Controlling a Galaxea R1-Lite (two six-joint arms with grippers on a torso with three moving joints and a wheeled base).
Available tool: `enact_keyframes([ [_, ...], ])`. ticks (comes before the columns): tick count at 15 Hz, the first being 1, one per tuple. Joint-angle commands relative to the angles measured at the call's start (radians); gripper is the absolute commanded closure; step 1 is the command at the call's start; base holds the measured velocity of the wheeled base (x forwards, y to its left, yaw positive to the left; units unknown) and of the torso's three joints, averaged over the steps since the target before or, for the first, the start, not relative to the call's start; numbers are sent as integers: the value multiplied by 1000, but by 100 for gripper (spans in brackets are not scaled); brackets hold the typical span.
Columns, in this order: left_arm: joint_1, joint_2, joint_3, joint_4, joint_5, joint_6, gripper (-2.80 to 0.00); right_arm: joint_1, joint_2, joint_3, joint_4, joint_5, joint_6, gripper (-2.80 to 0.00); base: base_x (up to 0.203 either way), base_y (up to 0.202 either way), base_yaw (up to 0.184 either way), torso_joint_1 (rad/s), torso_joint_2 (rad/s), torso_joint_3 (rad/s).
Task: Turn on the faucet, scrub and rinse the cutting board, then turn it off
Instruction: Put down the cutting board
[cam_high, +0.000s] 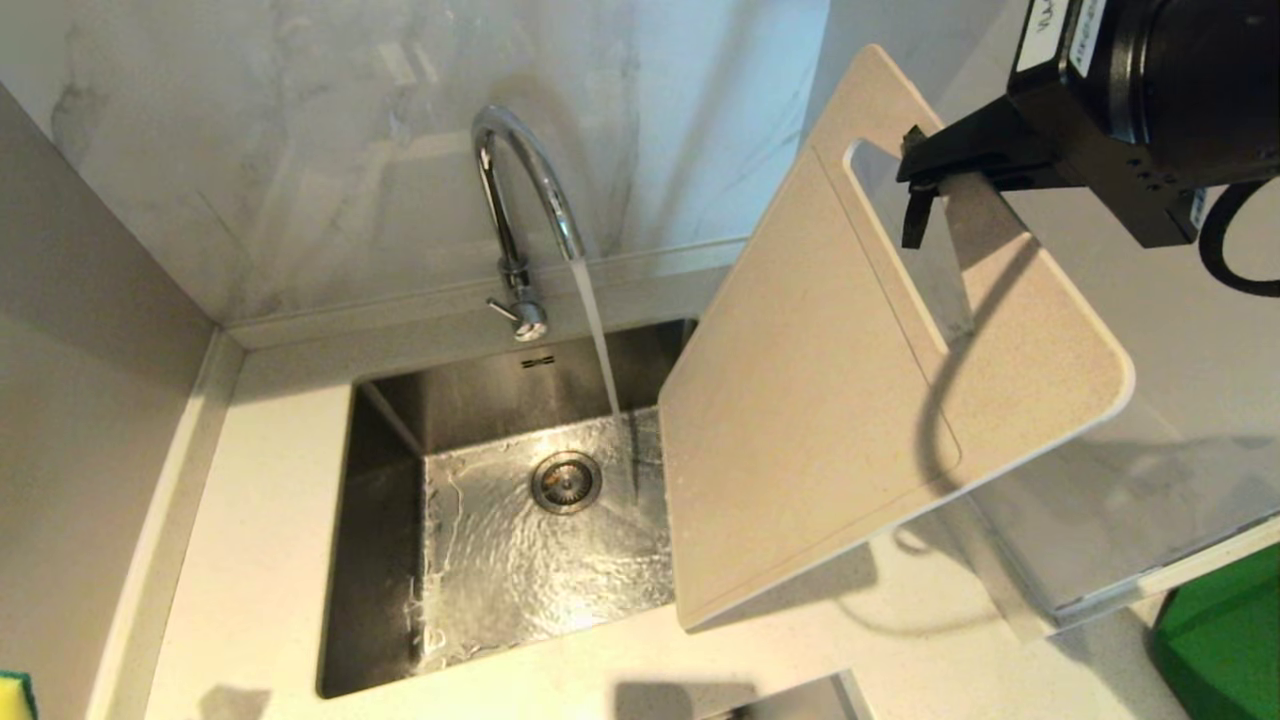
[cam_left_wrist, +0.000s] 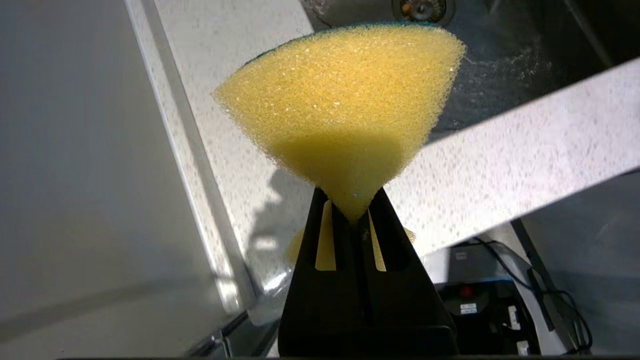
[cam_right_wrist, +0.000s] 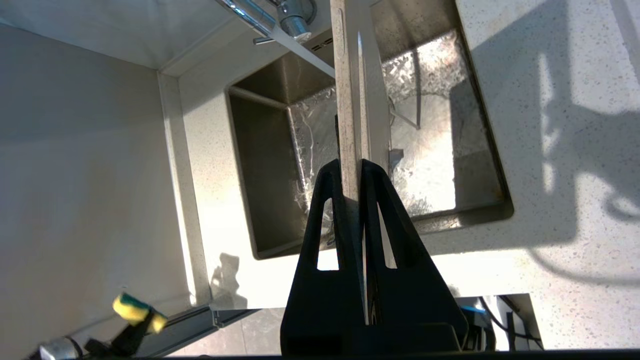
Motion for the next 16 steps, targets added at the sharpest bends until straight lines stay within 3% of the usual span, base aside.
enact_keyframes([
  [1,0,-201,35,84,1,1,0,0,-1,0,2,0,1,0,0,0,0,0,0,0],
  [4,5,-318,34,232,19,4,0,0,0,0,2,1,-3,0,0,0,0,0,0,0],
  [11,9,-471,38,234,24,-1,0,0,0,-1,-9,3,-3,0,0,0,0,0,0,0],
  [16,9,-469,30,257,34,-11,0,0,1,-11,-9,4,-2,0,0,0,0,0,0,0],
])
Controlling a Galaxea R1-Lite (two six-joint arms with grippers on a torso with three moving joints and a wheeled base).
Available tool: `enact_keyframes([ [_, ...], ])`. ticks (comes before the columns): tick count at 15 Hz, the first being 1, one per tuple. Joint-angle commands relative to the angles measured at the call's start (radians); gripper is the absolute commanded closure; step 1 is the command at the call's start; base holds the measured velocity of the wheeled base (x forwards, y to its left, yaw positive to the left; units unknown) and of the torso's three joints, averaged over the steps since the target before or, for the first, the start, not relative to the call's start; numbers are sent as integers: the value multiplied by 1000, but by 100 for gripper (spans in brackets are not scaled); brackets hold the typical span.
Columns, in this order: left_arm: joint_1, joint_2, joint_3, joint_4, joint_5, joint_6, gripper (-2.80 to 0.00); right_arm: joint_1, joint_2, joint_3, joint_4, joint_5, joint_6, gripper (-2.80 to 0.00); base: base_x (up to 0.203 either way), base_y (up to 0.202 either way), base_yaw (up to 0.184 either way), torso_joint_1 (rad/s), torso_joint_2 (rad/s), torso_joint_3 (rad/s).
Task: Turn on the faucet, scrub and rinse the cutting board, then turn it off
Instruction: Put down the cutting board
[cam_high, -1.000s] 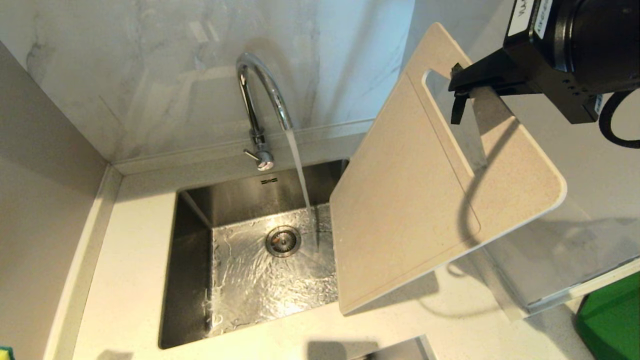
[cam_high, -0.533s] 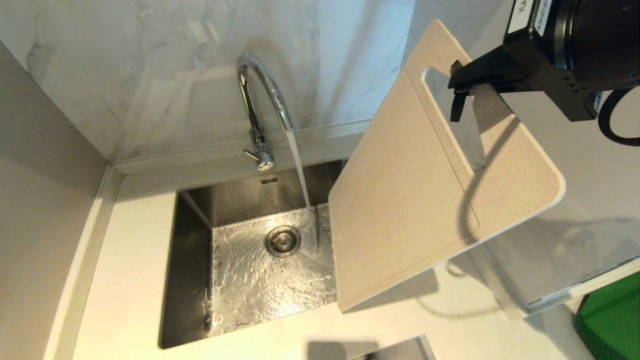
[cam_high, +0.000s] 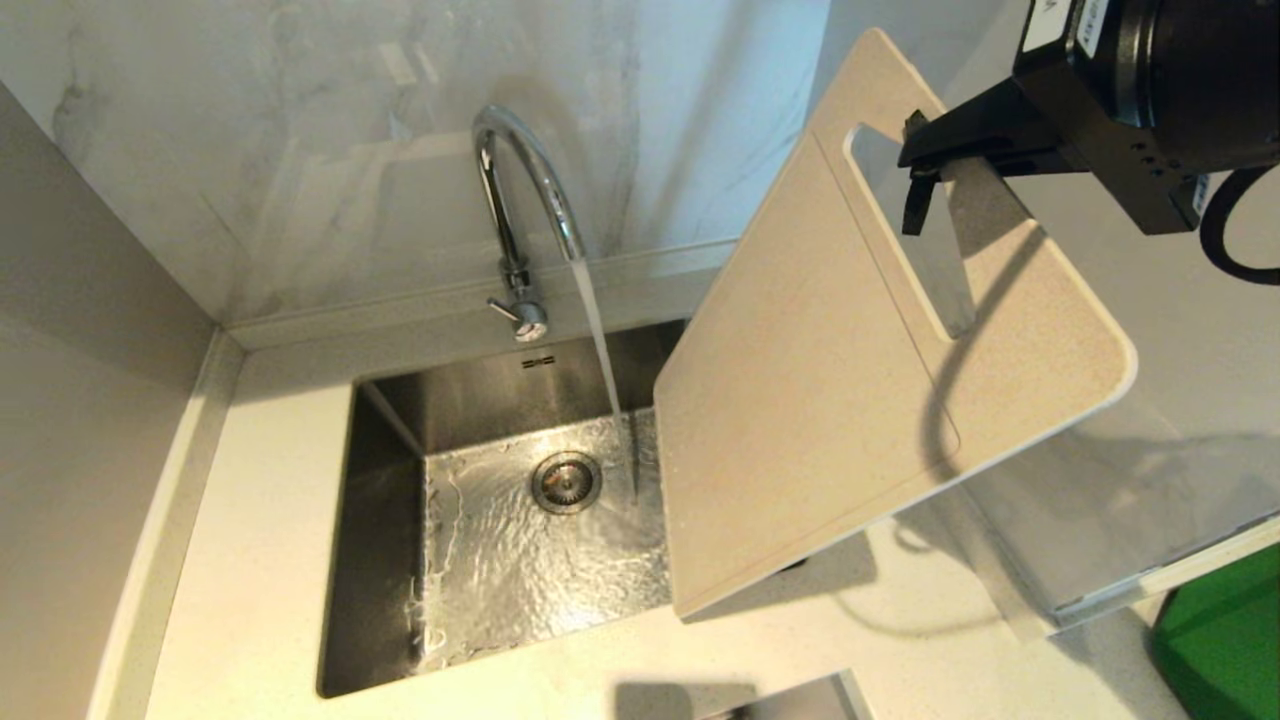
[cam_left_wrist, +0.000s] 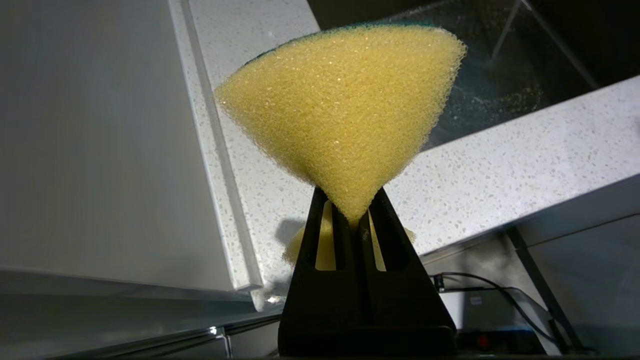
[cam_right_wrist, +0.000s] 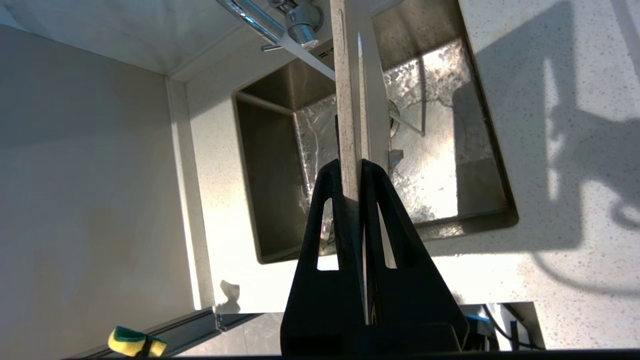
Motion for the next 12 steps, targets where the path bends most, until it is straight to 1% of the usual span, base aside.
enact_keyframes([
  [1,0,-5,-3,1,9,2,0,0,2,-2,4,0,5,0,0,0,0,0,0,0],
  [2,0,-5,0,-6,12,-2,0,0,3,-2,1,1,5,0,0,0,0,0,0,0],
  [4,0,-5,0,-7,15,-62,0,0,6,-2,-12,3,3,0,0,0,0,0,0,0],
  [5,1,-5,-1,-7,23,-76,0,0,8,-2,-18,3,3,0,0,0,0,0,0,0],
  [12,1,-5,-1,-7,27,-78,0,-1,11,-2,-37,1,11,0,0,0,0,0,0,0],
])
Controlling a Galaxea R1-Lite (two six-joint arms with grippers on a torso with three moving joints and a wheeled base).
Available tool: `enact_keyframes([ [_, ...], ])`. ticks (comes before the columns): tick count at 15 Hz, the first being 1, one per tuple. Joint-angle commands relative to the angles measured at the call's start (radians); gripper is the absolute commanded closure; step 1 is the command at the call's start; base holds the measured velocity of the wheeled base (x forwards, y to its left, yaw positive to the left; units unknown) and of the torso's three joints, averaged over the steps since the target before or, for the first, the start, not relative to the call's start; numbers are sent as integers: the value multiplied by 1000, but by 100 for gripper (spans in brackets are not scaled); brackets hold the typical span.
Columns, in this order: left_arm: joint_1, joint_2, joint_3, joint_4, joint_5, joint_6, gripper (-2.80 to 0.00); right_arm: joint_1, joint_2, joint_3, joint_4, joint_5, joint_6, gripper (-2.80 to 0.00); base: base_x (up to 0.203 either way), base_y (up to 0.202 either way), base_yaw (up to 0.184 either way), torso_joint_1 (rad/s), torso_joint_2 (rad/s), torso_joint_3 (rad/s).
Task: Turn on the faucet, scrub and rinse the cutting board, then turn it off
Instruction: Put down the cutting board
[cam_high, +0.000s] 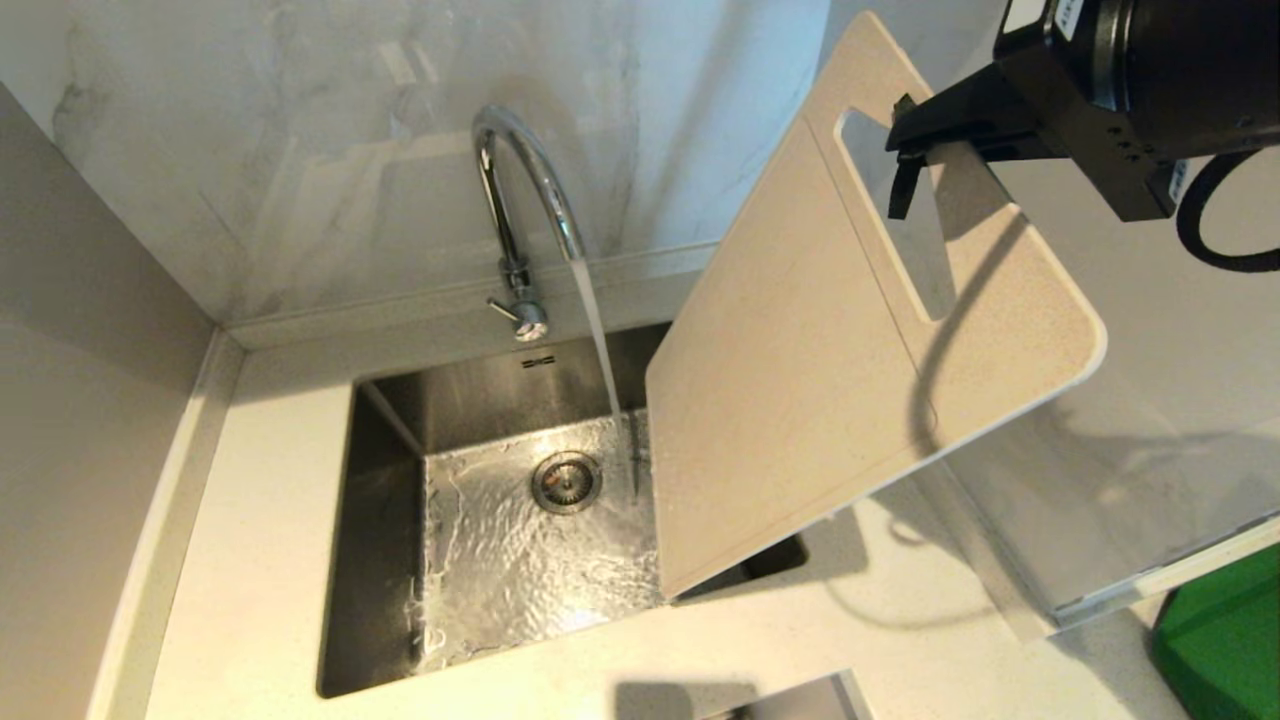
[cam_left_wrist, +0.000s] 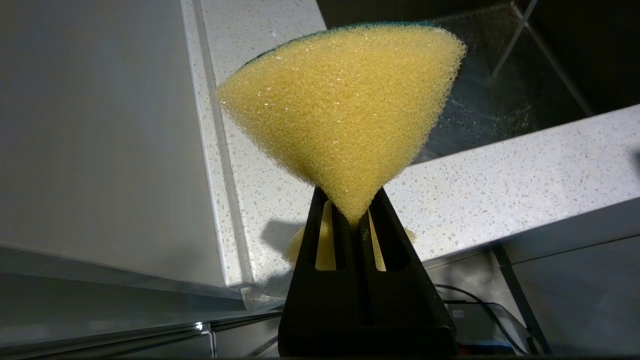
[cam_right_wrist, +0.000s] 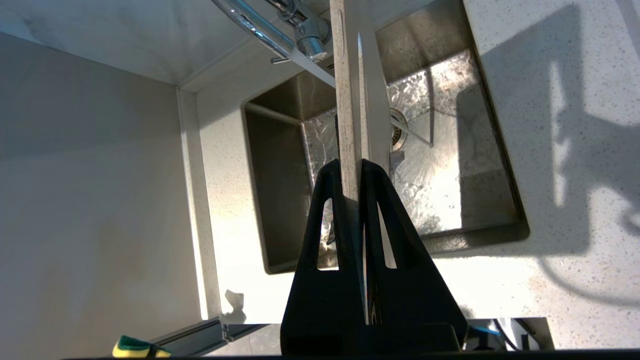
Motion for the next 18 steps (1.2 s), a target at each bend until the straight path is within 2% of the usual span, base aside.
enact_keyframes([
  [1,0,2,0,1,0,0,0,-1,-8,3,6,-3,3,0,0,0,0,0,0,0],
  [8,-1,2,0,1,0,0,0,-1,-48,3,22,-38,6,0,0,0,0,0,0,0],
  [12,0,2,0,1,0,0,0,-1,-65,5,73,-90,99,0,0,0,0,0,0,0],
  [18,0,2,0,1,0,0,0,-3,-89,11,105,-112,129,0,0,0,0,0,0,0],
])
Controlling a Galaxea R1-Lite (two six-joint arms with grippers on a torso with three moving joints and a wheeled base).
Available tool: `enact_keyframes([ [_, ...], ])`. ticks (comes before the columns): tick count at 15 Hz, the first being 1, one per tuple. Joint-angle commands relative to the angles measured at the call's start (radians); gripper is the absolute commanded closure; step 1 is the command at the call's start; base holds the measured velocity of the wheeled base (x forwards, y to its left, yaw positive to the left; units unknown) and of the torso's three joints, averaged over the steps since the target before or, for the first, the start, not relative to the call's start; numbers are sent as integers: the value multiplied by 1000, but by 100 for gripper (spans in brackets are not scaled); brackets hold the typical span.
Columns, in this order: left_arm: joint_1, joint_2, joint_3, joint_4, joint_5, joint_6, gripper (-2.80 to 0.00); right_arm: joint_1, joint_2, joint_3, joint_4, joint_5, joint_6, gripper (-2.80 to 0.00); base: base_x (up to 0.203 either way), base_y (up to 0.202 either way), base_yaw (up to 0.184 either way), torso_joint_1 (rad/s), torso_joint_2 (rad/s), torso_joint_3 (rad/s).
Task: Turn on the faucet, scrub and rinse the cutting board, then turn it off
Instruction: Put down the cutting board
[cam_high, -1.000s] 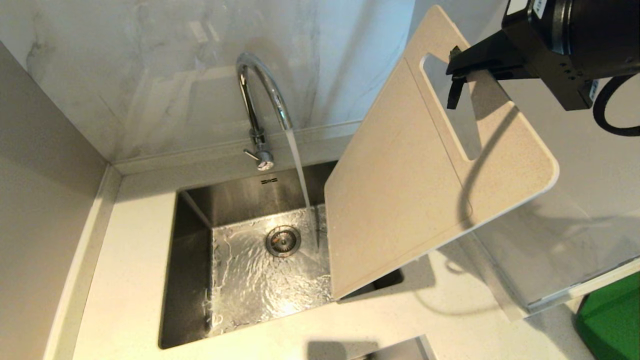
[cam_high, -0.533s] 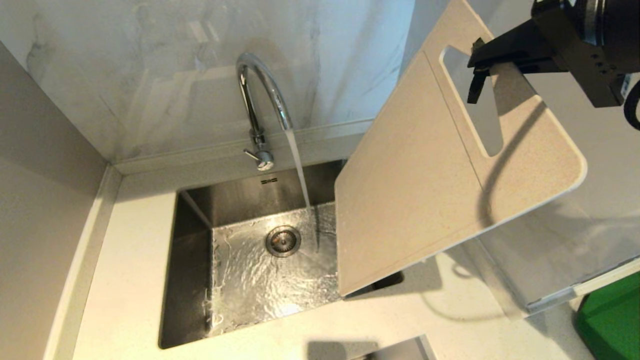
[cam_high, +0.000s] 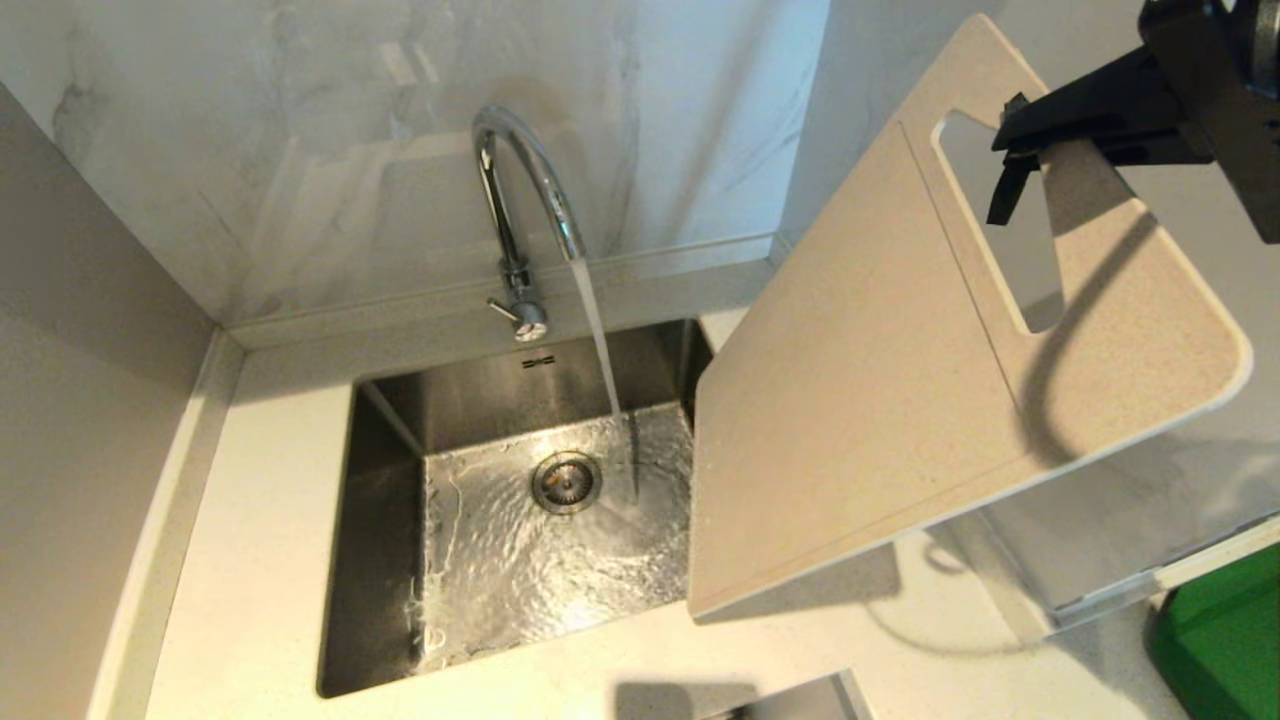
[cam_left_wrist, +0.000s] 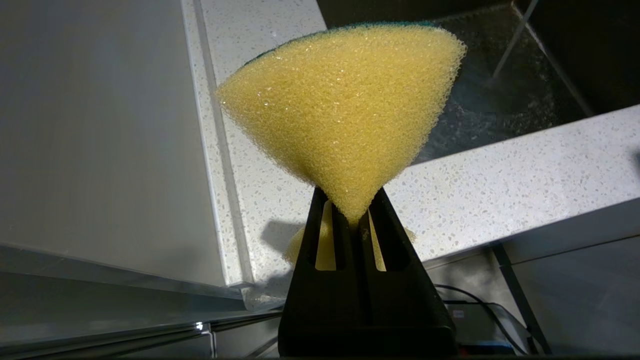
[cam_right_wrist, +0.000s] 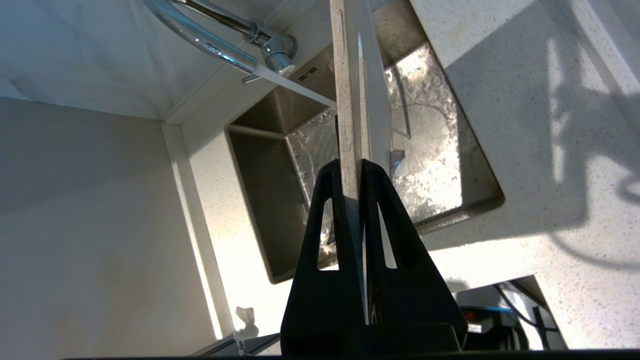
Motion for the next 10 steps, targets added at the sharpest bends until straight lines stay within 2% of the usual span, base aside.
enact_keyframes([
  [1,0,2,0,1,0,0,0,0,-8,-3,22,-1,27,0,0,0,0,0,0,0],
  [4,0,2,0,1,0,0,0,2,-5,-4,55,-57,111,0,0,0,0,0,0,0],
  [6,0,2,0,1,0,0,0,2,-8,-2,126,-67,183,0,0,0,0,0,0,0],
  [7,0,2,0,1,0,0,0,2,-19,1,152,-67,198,0,0,0,0,0,0,0],
  [10,0,2,0,1,0,0,0,0,-38,8,169,-72,176,0,0,0,0,0,0,0],
])
